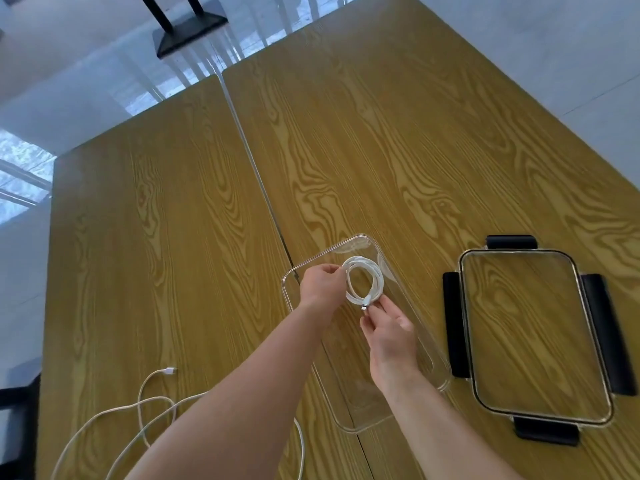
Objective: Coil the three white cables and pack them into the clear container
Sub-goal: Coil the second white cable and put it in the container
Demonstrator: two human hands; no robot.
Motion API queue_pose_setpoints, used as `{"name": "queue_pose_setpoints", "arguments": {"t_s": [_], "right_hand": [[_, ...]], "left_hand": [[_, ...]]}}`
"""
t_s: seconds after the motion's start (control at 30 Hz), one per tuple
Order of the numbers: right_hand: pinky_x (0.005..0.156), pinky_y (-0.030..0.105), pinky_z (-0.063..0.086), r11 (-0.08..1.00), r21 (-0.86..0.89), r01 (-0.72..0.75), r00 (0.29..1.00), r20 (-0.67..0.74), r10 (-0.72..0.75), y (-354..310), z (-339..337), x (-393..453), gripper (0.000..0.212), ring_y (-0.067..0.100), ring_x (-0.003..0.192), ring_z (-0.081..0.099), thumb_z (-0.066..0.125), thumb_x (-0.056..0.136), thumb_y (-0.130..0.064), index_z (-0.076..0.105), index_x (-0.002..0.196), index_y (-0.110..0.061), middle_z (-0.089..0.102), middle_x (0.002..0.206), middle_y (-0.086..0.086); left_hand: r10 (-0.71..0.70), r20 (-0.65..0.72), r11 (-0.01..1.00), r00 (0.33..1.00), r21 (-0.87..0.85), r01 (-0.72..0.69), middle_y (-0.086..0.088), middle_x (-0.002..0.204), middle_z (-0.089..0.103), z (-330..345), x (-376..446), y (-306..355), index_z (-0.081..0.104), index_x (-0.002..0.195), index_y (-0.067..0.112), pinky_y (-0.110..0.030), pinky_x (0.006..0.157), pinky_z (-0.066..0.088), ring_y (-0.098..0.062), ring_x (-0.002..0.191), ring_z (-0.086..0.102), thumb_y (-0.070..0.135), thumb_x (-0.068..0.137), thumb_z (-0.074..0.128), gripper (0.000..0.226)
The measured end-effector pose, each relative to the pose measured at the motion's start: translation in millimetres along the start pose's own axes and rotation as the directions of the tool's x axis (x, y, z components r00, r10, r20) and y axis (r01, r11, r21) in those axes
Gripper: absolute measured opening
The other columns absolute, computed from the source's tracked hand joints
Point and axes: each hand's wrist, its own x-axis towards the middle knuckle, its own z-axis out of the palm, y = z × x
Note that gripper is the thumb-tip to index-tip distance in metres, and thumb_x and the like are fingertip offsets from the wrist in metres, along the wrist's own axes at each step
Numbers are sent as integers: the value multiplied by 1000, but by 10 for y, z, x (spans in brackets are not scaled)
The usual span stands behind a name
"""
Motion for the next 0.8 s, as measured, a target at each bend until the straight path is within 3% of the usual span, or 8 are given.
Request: {"name": "queue_pose_setpoints", "arguments": {"t_s": [0.1, 0.2, 0.33, 0.4, 0.47, 0.53, 0.6, 0.8], "right_hand": [[107, 33, 46, 1000, 8, -27, 999, 21, 27, -30, -12, -39, 26, 11, 117, 64, 60, 96, -6, 72, 111, -24, 73, 120, -2], [111, 37, 44, 999, 18, -51, 998, 26, 51, -63, -31, -55, 31, 15, 121, 61, 56, 99, -6, 64, 127, -14, 68, 127, 3], [114, 41, 40, 997, -18, -77, 995, 65, 78, -104, -38, -100, 39, 22, 134, 51, 57, 100, -12, 55, 138, -7, 59, 140, 7], [114, 41, 41, 995, -31, -92, 993, 73, 94, -117, -61, -145, 43, 25, 136, 49, 57, 100, -13, 50, 141, -4, 55, 144, 11], [112, 40, 43, 994, -40, -104, 991, 75, 107, -122, -100, -203, 46, 26, 134, 51, 53, 102, -13, 44, 145, -3, 52, 146, 13], [107, 39, 46, 994, -45, -100, 991, 79, 104, -132, -148, -267, 44, 26, 128, 55, 49, 103, -13, 43, 146, -4, 54, 143, 12], [98, 35, 50, 995, -40, -88, 991, 93, 91, -154, -187, -318, 41, 23, 120, 59, 47, 103, -14, 46, 143, -5, 60, 133, 8], [94, 34, 51, 993, -112, -48, 976, 205, 70, -200, -198, -579, 26, 17, 107, 72, 52, 102, -22, 65, 124, -16, 76, 115, 4]], "left_hand": [[-18, 52, 1000, 999, 8, 17, -2, 65, 60, -31, -49, 36, 73, 79, 12, -30, 55, 43, -17, 59, 49, 20, 91, 53, 25], [-18, 93, 1000, 996, 18, 17, -2, 66, 58, -62, -101, 45, 76, 84, 10, -32, 56, 41, -17, 61, 46, 19, 91, 52, 26], [8, 133, 1000, 991, -27, -4, 1, 61, 50, -121, -195, 33, 69, 73, 13, -34, 61, 39, -21, 65, 43, 22, 87, 53, 24], [22, 144, 996, 989, -94, -9, 8, 58, 56, -171, -266, 27, 72, 75, 17, -34, 64, 46, -17, 65, 48, 26, 82, 56, 19], [31, 151, 985, 988, -170, -5, 7, 73, 66, -240, -343, -11, 70, 88, 24, -37, 77, 56, -15, 74, 59, 26, 86, 59, 12], [21, 166, 959, 986, -281, 27, 2, 86, 70, -328, -430, -70, 67, 101, 20, -37, 83, 58, -17, 84, 65, 23, 94, 58, 11], [21, 189, 912, 982, -406, 59, -3, 89, 71, -433, -535, -105, 66, 107, 15, -30, 73, 59, -18, 85, 68, 19, 99, 56, 14], [72, 195, 783, 978, -618, 65, -9, 88, 75, -911, -1020, -413, 69, 100, 10, -32, 73, 61, -22, 83, 73, 17, 99, 57, 14]]}}
